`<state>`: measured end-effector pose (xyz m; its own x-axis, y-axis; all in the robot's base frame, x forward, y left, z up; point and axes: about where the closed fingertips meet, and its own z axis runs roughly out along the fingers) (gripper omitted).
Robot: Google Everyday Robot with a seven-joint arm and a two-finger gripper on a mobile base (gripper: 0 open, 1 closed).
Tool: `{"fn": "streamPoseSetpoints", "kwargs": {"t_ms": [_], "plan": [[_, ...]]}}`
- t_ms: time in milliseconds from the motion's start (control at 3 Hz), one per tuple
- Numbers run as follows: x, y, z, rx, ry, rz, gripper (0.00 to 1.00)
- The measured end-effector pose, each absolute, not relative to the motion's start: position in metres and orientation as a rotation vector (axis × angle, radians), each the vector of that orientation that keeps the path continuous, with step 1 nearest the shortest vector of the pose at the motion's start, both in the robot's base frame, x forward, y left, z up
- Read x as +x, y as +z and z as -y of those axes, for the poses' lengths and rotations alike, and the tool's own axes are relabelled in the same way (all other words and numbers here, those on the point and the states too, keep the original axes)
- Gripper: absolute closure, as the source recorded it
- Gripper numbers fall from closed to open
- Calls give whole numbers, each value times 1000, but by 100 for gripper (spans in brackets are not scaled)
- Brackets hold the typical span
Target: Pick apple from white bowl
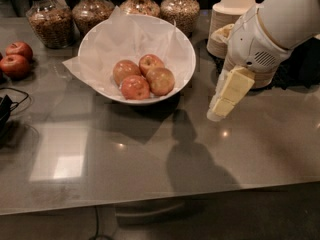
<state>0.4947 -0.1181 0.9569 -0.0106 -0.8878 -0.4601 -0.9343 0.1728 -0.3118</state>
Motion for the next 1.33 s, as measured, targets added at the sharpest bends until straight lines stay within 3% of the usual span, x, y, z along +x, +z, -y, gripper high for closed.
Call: {"fn": "streamPoseSetpoints", "kwargs": {"t_ms": [333,667,1333], "plan": [[514,959,91,-1716,161,-1815,0],[528,964,72,-1717,186,-1757,14],[552,974,51,-1703,222,-1687,26]]}}
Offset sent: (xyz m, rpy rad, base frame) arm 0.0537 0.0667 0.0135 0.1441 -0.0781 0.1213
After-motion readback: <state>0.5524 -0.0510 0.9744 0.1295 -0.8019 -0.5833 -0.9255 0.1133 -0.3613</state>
